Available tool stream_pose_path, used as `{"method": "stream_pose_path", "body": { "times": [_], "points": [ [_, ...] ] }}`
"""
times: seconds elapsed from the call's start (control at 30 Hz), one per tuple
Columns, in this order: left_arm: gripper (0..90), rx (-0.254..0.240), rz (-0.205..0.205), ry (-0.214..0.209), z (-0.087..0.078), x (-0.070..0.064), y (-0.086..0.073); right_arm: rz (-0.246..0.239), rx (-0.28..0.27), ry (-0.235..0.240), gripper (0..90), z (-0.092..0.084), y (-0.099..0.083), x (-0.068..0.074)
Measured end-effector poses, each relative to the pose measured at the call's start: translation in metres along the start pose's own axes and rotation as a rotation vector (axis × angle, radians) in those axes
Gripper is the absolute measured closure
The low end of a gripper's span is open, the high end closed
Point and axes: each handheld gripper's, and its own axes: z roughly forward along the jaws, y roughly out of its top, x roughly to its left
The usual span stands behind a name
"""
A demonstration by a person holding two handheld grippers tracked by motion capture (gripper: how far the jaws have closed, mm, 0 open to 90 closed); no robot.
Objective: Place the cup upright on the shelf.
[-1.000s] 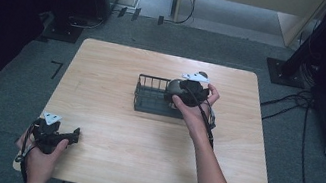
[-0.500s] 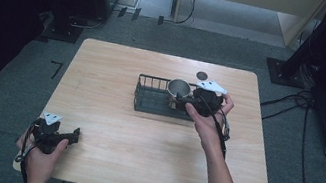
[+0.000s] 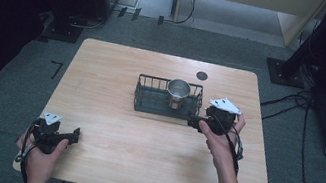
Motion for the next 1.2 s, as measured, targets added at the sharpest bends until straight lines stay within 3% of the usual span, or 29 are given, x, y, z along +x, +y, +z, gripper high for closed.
{"method": "stream_pose_path", "body": {
  "times": [0.53, 1.2],
  "points": [
    [0.0, -0.001, 0.000, 0.000, 0.000, 0.000, 0.000, 0.046, 0.028, -0.061, 0.0, -0.023, -0.053, -0.033],
    [0.0, -0.001, 0.001, 0.000, 0.000, 0.000, 0.000, 0.120, 0.117, -0.144, 0.0, -0.038, -0.121, -0.069]
  ]
}}
